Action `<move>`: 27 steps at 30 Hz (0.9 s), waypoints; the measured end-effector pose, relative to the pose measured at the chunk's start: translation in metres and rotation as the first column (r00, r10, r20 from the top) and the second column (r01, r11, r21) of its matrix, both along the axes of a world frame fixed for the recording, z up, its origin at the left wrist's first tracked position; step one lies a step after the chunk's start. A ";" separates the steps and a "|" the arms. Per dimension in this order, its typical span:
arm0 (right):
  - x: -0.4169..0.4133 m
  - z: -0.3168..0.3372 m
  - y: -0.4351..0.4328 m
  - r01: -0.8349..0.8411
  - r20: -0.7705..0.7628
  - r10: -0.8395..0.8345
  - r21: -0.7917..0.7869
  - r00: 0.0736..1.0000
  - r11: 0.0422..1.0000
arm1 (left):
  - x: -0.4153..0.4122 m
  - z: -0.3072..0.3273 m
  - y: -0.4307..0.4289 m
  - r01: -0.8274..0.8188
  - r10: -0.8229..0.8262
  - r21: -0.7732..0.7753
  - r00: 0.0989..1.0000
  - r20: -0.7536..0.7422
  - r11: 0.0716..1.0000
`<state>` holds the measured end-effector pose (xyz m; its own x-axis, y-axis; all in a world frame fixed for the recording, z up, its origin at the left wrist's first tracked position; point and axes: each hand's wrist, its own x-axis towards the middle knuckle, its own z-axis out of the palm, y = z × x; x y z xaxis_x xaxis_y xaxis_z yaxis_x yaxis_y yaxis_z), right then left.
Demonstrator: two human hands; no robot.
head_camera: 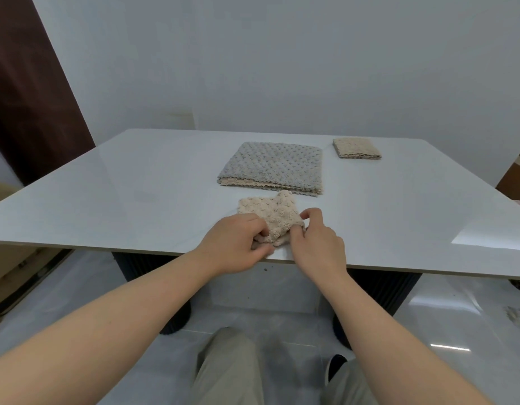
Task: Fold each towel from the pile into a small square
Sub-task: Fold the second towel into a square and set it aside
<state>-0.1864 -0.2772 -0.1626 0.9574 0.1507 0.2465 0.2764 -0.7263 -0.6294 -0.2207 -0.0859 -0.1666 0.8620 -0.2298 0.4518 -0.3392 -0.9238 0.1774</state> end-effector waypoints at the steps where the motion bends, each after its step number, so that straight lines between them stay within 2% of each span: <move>1: 0.001 0.002 0.000 0.004 -0.046 -0.001 0.069 0.999 0.998 | 0.000 0.003 -0.002 -0.016 0.016 0.006 1.000 -0.018 1.000; 2: 0.002 0.004 -0.001 0.012 -0.080 -0.002 0.127 0.997 0.992 | 0.002 0.005 -0.003 -0.032 0.033 0.013 0.999 -0.041 0.999; 4: 0.003 0.008 -0.003 0.004 -0.079 0.007 0.144 0.997 0.990 | 0.004 0.010 -0.006 -0.075 0.077 0.026 0.993 -0.084 0.997; 8: 0.003 0.013 -0.006 -0.019 -0.017 0.020 0.058 1.000 0.998 | 0.003 0.013 -0.020 -0.205 0.207 0.022 0.972 -0.110 0.978; 12: 0.001 0.019 -0.005 -0.046 0.024 0.047 -0.017 0.999 0.999 | 0.001 0.006 -0.037 -0.293 0.295 0.046 0.954 -0.054 0.955; 17: 0.009 0.034 -0.003 0.000 -0.022 -0.002 -0.065 1.000 0.998 | 0.001 0.012 -0.039 -0.277 0.279 0.039 0.958 -0.069 0.960; 19: 0.014 0.045 -0.004 0.025 -0.018 -0.026 -0.053 0.999 0.998 | 0.005 0.022 -0.034 -0.234 0.233 -0.013 0.972 -0.036 0.972; 21: 0.021 0.061 -0.007 0.028 -0.017 -0.027 0.037 0.999 0.999 | 0.009 0.040 -0.028 -0.194 0.198 -0.081 0.979 0.054 0.978; 23: 0.031 0.078 -0.010 0.017 -0.056 -0.005 0.221 0.998 0.975 | 0.010 0.068 -0.025 -0.168 0.190 -0.214 0.978 0.087 0.962; 25: 0.040 0.093 -0.013 0.054 -0.165 0.024 0.452 0.986 0.891 | 0.007 0.098 -0.025 -0.164 0.192 -0.390 0.981 0.035 0.906; 27: 0.044 0.104 -0.018 0.097 -0.301 0.139 0.652 0.944 0.752 | 0.006 0.120 -0.024 -0.157 0.144 -0.585 0.987 -0.070 0.796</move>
